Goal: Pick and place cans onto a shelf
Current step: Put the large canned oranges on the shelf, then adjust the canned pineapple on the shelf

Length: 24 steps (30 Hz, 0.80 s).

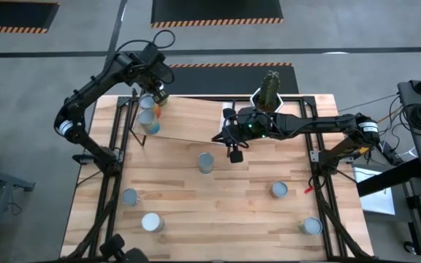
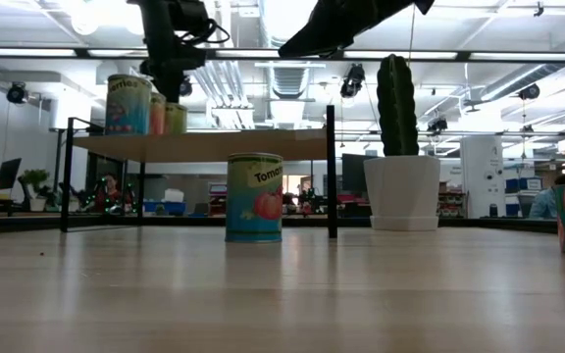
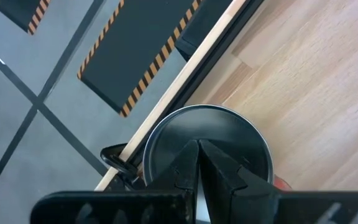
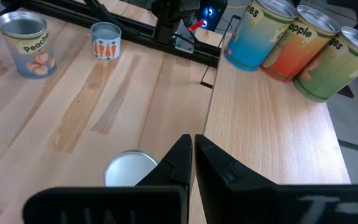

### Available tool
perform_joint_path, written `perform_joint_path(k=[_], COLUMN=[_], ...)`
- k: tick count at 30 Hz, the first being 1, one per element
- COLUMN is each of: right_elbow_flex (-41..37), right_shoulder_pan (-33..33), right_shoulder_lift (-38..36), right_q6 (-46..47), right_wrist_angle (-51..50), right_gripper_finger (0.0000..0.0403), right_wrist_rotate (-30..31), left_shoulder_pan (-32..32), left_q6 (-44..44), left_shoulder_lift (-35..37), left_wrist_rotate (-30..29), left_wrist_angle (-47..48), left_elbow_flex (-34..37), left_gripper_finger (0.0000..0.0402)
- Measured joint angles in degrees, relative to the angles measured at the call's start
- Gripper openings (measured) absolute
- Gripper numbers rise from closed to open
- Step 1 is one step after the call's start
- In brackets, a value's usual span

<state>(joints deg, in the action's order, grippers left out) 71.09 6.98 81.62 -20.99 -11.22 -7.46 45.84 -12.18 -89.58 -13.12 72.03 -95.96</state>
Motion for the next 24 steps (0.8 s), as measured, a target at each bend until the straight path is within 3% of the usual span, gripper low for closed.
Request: perform_joint_path(k=[17, 24], right_elbow_flex=[0.0, -0.8], right_shoulder_pan=[0.0, 0.0], right_shoulder_lift=[0.0, 0.0], right_q6=[0.0, 0.0], right_wrist_angle=[0.0, -0.3], right_gripper_finger=[0.0009, 0.0009], right_wrist_rotate=[0.0, 0.0], left_shoulder_pan=[-0.6, -8.7], left_q6=[3.0, 9.7], left_shoulder_lift=[4.3, 11.7], left_wrist_rotate=[0.4, -0.8], left_wrist_angle=[-1.8, 2.4], left_elbow_flex=[0.2, 1.0], left_gripper_finger=[0.0000, 0.0000])
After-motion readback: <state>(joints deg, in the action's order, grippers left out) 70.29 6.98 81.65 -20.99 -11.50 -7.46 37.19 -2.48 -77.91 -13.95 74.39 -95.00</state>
